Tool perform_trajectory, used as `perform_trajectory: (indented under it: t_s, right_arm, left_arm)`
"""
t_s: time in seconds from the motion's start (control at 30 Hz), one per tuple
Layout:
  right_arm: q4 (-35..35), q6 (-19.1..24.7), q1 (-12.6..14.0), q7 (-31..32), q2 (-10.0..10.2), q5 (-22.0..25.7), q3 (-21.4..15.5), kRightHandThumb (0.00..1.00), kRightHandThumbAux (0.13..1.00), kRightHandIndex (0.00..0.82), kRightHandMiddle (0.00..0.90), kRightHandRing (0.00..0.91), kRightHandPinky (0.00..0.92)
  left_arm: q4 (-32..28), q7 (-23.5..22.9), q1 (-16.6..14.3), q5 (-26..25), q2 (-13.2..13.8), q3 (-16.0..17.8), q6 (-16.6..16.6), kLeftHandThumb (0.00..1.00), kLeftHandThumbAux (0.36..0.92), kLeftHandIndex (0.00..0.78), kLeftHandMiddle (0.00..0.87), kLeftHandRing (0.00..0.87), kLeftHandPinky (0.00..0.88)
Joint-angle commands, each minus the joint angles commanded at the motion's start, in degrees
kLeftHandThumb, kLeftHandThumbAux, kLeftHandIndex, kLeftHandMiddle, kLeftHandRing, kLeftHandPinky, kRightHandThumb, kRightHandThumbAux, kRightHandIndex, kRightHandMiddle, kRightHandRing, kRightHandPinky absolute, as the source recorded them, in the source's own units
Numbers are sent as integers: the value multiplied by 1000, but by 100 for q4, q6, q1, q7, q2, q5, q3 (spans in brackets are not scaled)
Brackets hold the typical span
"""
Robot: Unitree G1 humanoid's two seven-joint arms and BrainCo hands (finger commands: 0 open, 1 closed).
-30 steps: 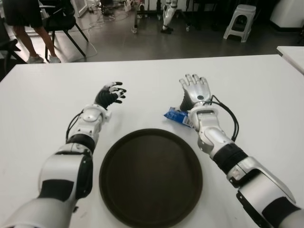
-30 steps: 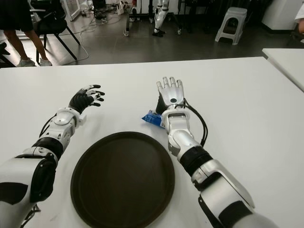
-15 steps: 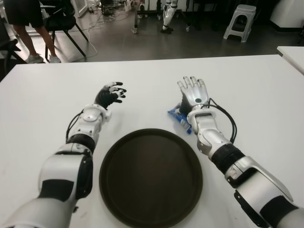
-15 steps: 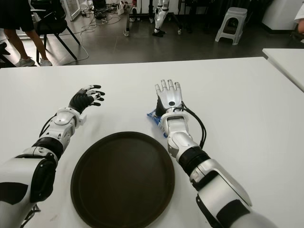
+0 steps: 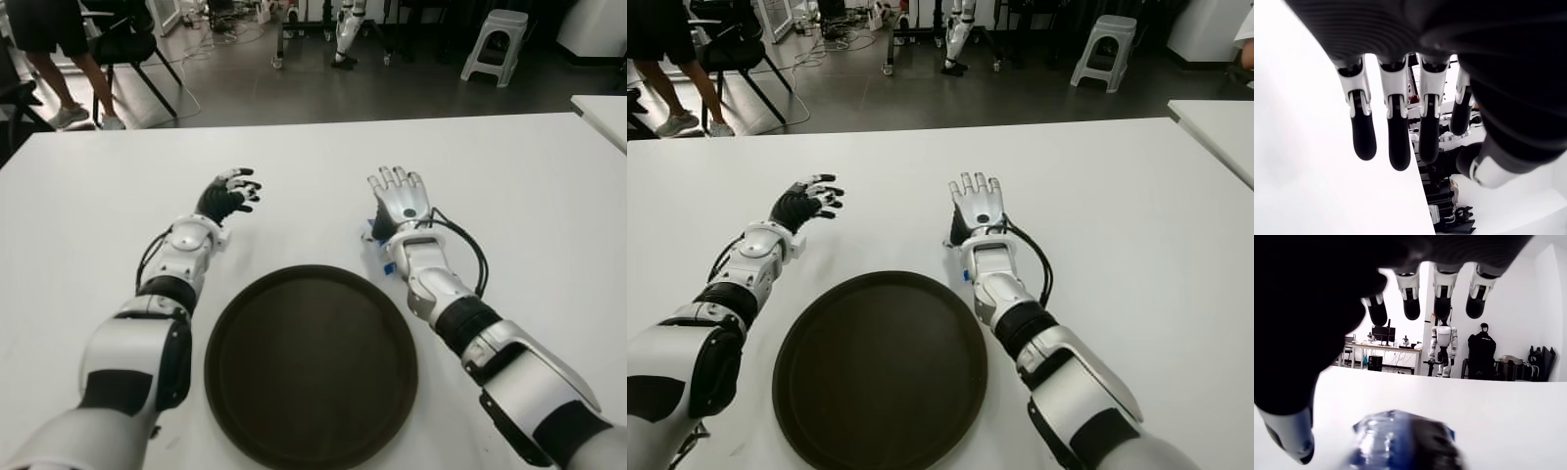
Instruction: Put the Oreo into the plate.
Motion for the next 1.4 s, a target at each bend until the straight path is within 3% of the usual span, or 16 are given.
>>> perform_trajectory:
  t_s: [0.53, 1.4]
  right_arm:
    - [124, -82, -108, 75, -2, 201, 20, 0, 708, 0, 0, 0, 0]
    - [-863, -11, 114, 804, -260, 387, -64, 0, 709, 0, 0, 0, 0]
  left_arm:
    - [7, 5, -18, -46, -7, 40, 52, 126, 661, 219, 341, 348, 384]
    - [-1, 0, -11, -5, 1, 21, 21, 75, 659, 227, 343, 347, 362]
